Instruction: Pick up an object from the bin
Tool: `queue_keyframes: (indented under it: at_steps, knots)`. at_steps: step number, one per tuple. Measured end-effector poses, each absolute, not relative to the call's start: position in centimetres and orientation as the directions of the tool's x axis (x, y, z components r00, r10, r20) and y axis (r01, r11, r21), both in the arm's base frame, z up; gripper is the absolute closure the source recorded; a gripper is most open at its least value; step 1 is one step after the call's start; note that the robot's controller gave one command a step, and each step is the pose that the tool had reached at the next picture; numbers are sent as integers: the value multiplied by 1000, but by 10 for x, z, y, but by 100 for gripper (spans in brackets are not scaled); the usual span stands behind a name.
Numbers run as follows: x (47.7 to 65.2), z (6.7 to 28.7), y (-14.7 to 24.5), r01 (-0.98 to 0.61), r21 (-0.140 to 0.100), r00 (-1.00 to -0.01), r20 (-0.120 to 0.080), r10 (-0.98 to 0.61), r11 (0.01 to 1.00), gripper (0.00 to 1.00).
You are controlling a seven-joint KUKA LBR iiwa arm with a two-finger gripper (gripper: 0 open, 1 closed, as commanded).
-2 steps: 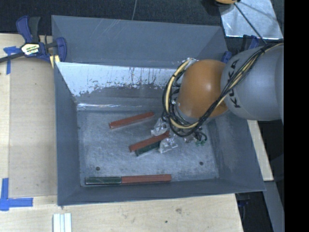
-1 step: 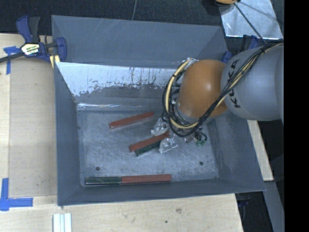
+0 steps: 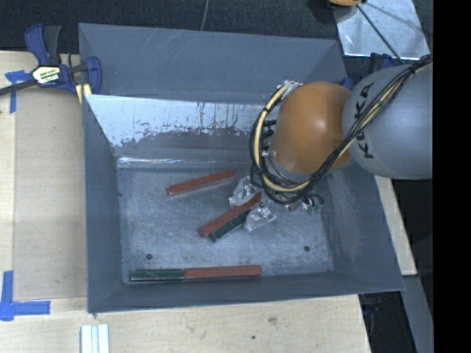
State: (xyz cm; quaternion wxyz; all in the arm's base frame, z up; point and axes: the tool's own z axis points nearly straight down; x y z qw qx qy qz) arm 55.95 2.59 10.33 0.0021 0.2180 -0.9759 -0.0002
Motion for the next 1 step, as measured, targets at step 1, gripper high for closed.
queue_keyframes:
  at_steps: [1]
  knots:
    - [613, 279, -3, -253, -2, -967, -8, -253, 967, 100]
